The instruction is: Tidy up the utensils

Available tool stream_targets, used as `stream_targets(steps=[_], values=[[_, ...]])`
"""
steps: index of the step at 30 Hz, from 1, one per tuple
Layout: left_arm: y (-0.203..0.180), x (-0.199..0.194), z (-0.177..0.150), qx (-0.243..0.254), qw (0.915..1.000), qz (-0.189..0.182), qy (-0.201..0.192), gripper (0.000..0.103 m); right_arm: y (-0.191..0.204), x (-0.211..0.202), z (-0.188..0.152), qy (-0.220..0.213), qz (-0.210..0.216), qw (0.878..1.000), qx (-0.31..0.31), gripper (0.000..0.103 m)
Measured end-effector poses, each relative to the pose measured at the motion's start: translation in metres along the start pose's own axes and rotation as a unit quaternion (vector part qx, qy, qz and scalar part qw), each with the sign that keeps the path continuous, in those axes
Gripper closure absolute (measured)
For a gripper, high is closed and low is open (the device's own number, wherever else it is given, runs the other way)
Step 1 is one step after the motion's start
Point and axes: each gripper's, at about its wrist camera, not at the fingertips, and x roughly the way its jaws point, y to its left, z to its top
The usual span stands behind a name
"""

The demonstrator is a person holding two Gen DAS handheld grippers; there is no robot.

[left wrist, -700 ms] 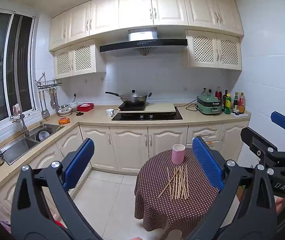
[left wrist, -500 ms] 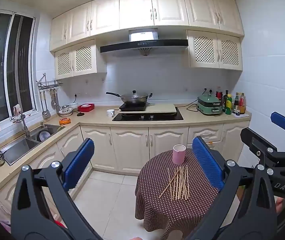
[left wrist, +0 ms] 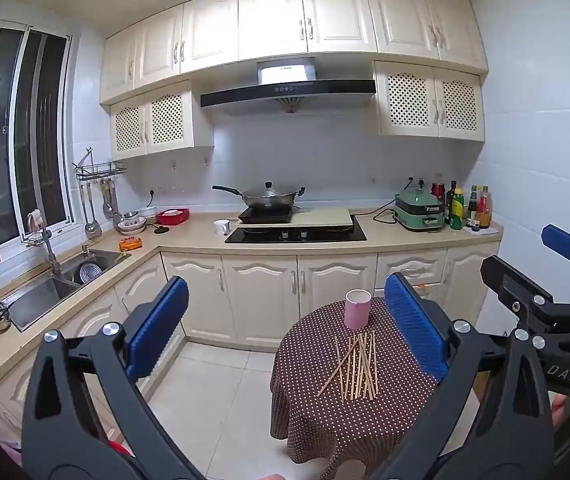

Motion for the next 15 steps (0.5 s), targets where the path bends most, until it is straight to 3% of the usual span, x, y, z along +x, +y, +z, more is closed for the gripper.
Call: stream_targets(steps=[15], values=[[-0.0020,-0.0012,-0.0001,0.001,1.0000,0.000,0.000,0.006,-0.0018,-0.0050,-0.0006,0.002,-0.001,1.000,0.003,0.007]])
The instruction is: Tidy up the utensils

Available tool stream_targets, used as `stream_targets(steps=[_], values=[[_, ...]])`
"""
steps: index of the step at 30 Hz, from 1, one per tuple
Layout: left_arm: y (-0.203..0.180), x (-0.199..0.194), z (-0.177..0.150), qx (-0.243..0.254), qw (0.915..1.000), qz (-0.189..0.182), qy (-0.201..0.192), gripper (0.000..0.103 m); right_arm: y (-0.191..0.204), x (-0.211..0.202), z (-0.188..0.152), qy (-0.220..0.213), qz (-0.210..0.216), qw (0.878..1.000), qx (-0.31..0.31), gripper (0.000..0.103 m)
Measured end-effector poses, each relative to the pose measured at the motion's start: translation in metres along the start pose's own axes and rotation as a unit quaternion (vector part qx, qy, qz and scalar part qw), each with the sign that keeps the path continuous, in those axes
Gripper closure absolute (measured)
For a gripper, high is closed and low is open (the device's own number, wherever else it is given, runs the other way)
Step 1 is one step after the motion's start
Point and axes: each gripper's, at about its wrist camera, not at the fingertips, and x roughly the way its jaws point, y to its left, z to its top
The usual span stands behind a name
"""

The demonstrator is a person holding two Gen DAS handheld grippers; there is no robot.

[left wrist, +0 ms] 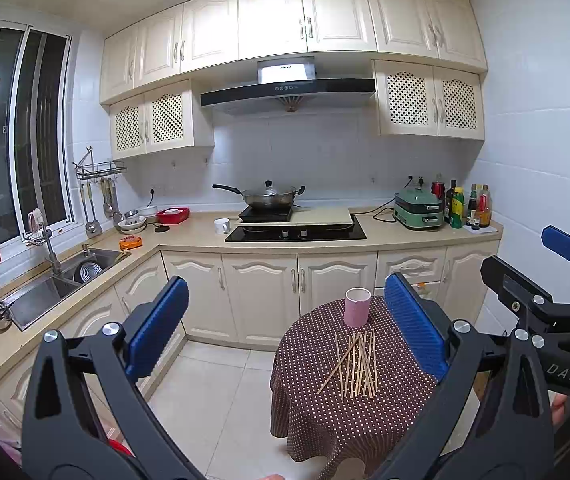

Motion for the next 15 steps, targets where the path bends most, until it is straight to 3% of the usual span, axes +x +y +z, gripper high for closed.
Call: stream_targets(steps=[15], values=[[-0.0012,-0.0014,-0.0015,0.000,1.0000,0.000,0.001,0.006,0.0005,0.0020,0.0003,0.003,-0.001,1.000,0.001,0.007]])
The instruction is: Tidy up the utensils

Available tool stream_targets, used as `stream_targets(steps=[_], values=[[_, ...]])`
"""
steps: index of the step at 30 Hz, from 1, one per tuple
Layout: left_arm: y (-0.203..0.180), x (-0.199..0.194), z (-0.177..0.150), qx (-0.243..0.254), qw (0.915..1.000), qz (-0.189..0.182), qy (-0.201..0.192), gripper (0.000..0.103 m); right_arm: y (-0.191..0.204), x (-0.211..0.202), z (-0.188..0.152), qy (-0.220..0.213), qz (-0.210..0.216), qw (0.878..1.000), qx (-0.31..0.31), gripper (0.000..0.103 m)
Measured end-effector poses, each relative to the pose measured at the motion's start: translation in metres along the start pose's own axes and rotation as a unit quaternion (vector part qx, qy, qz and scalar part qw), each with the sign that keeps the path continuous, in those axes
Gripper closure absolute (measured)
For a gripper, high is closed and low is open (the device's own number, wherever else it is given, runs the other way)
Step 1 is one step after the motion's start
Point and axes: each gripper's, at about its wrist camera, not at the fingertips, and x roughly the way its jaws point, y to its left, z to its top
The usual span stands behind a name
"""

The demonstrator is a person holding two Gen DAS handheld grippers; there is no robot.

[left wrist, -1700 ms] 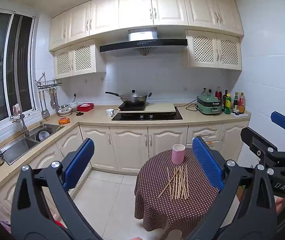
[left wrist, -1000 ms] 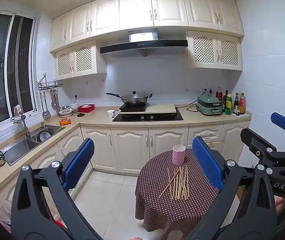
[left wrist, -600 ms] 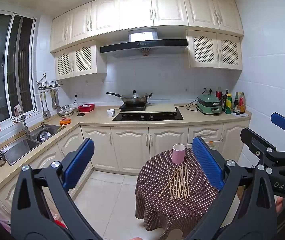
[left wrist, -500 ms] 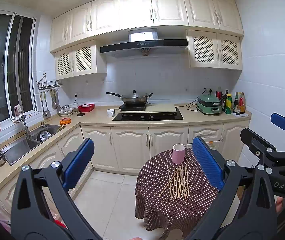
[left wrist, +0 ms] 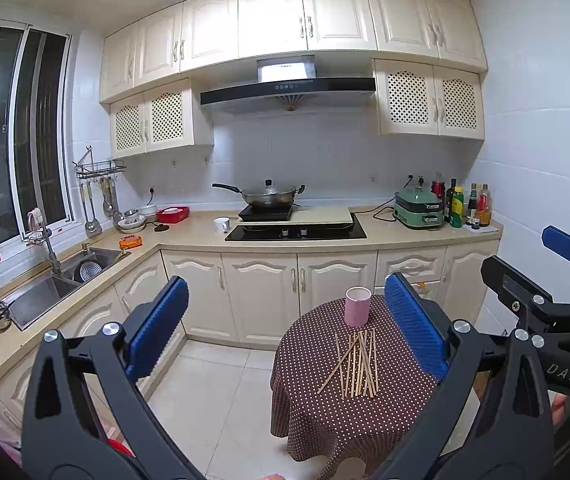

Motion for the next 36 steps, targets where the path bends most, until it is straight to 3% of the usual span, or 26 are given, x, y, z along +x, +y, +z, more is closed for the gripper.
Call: stream_targets(steps=[36], values=[[0.012,0.019,-0.004,-0.002,1.0000,-0.003,0.006,0.006,0.027,0.029,-0.003,0.017,-0.011,1.000,-0.007,0.007]])
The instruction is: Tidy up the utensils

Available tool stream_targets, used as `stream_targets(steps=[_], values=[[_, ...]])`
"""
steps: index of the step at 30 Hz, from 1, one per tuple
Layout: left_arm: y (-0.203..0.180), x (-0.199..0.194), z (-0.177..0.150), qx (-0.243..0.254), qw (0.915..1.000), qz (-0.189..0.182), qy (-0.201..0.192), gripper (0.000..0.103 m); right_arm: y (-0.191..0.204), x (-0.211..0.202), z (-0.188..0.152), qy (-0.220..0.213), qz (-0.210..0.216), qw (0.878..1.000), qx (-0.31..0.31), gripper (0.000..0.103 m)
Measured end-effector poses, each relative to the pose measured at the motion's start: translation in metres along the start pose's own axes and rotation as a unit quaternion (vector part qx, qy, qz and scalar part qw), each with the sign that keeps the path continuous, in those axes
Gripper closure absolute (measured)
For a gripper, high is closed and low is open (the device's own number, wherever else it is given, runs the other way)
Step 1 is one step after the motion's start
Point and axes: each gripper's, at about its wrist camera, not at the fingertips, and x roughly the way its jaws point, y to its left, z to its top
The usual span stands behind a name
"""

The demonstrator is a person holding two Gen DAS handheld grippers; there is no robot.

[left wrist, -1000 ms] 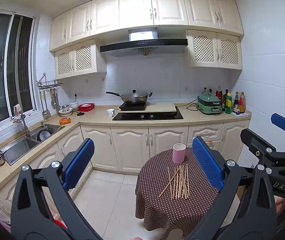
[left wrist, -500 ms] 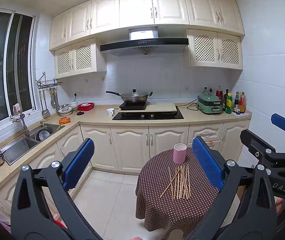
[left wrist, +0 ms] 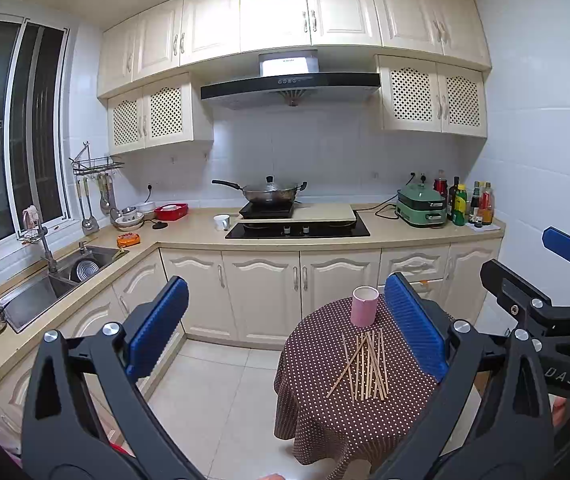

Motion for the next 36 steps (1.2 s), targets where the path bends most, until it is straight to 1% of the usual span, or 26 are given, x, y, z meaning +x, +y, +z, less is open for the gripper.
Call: stream_targets(steps=[6,11,14,21,27,29,33,36], values=[[0.010,0.015,0.000,-0.001,1.0000,-0.002,0.008,0.006,0.008,0.013,0.001,0.008,-0.004,1.000,-0.002,0.007],[0.020,0.031,-0.001,-0.002,0.9999,-0.001,0.016,0.006,0.012,0.031,0.001,0.019,0.003,1.000,0.002,0.007],[0.022,0.045,-0.001,-0.003,0.9997,0.000,0.023,0.006,0.013,0.044,0.000,0.030,0.010,1.000,0.003,0.007],[0.025,0.083,-0.006,-0.007,0.9989,0.001,0.046,0.006,0.008,0.081,-0.005,0.051,0.010,0.999,0.008,0.007],[0.017,0.132,-0.010,-0.001,0.9975,0.008,0.071,0.006,-0.003,0.125,-0.014,0.077,0.034,0.996,0.015,0.007],[0.014,0.151,-0.010,0.002,0.9968,0.008,0.079,0.006,-0.012,0.145,-0.017,0.089,0.043,0.995,0.020,0.007],[0.001,0.199,-0.012,0.005,0.9945,0.006,0.104,0.006,-0.035,0.194,-0.022,0.118,0.059,0.991,0.030,0.007],[-0.014,0.245,-0.016,0.008,0.9906,-0.004,0.137,0.006,-0.050,0.229,-0.028,0.142,0.061,0.988,0.031,0.007]])
